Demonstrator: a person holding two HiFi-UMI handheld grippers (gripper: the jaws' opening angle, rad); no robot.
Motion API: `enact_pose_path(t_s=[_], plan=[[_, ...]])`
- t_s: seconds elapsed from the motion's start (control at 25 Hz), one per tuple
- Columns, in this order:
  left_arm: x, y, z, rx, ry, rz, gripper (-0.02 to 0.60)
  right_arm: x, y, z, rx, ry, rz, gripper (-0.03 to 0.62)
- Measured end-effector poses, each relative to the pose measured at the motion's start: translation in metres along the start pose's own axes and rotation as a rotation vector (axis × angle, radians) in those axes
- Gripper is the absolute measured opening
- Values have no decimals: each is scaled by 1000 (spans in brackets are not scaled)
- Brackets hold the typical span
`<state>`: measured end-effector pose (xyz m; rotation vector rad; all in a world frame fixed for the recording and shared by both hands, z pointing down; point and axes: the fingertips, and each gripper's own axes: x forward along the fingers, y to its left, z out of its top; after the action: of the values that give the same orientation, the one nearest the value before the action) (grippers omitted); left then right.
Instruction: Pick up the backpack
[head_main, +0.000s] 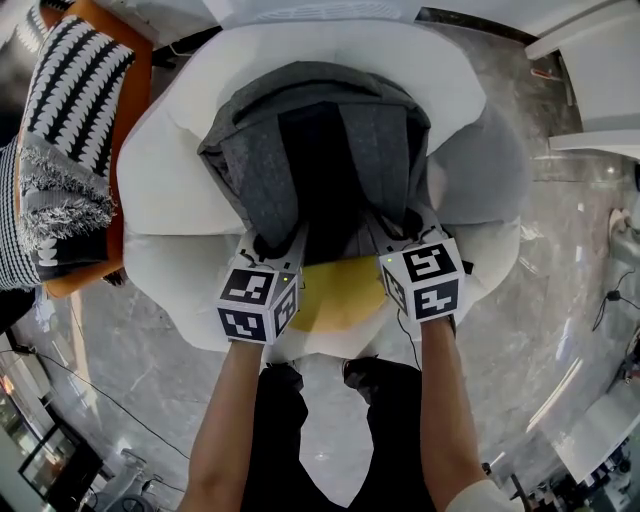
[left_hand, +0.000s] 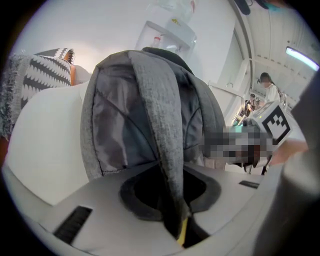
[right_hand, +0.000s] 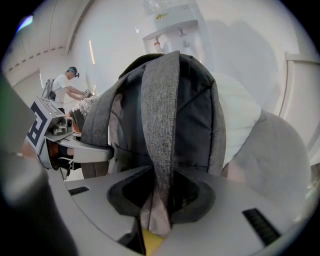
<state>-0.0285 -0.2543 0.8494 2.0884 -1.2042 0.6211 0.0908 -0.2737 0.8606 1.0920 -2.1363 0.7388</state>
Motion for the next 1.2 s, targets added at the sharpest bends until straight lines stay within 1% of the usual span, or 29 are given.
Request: enact_pose_path(t_s=[0.12, 0.2, 0.28, 0.64, 0.84, 1.04, 1.2], plan=[[0, -1, 1, 2, 3, -5, 78, 0, -1, 2, -8, 1, -9, 83], [1, -4, 0, 21, 16, -16, 63, 0, 0, 2, -39, 6, -9, 52], [1, -8, -1, 35, 25, -32, 55, 1, 2, 2, -67, 13, -7, 37], [-5, -16, -3, 10, 37, -67, 49, -4, 12, -2, -28, 50, 17, 35], [-13, -24, -2, -2, 42, -91, 46, -14, 17, -3, -18, 68, 14, 35], [-24, -35, -4, -2, 59, -119, 44, -26, 31, -6, -7, 77, 34, 35], [-34, -43, -2, -7, 73, -127, 43, -40, 42, -4, -6, 83, 54, 35]])
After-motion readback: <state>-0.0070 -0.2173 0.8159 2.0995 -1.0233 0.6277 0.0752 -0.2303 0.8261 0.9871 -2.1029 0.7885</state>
